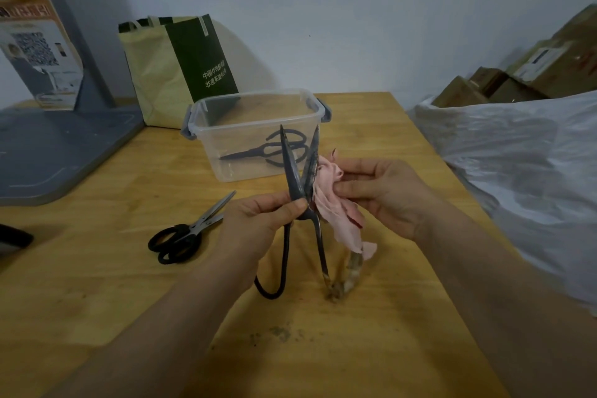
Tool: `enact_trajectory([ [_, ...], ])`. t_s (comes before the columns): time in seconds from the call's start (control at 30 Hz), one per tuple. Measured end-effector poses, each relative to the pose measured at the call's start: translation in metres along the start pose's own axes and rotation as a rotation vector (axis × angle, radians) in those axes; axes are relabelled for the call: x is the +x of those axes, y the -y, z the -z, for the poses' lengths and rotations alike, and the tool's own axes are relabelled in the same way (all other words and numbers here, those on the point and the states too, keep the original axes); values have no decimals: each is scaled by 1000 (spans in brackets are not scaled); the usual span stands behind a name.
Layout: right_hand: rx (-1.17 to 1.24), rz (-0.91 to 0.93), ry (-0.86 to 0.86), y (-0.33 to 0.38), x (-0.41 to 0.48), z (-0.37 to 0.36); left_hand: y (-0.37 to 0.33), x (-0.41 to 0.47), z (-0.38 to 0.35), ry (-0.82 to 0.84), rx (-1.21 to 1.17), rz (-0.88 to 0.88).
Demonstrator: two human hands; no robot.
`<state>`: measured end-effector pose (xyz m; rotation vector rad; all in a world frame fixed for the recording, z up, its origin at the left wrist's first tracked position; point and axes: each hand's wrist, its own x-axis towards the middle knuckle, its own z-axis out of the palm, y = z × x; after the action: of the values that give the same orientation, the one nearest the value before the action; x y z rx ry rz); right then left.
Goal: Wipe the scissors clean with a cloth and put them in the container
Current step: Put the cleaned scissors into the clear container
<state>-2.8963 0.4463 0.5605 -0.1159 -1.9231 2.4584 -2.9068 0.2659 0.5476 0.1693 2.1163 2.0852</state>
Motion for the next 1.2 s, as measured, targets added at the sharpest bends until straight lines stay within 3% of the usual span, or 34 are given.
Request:
enact_trajectory([
  [0.23, -112, 47, -17, -8, 4, -13, -1, -1, -3, 3, -44, -16],
  [0.37, -290, 145, -42, -14, 4, -21, -1, -5, -6, 10, -54, -23],
  [0.67, -303, 287, -173, -31, 13, -31, -3, -6, -6, -1, -44, -34],
  [0.97, -125, 354, -345, -38, 15, -45, -6, -2, -9, -44, -98, -17],
  [1.2, 122, 168, -400, -29, 12, -50, -11, 4, -7, -37, -79, -54],
])
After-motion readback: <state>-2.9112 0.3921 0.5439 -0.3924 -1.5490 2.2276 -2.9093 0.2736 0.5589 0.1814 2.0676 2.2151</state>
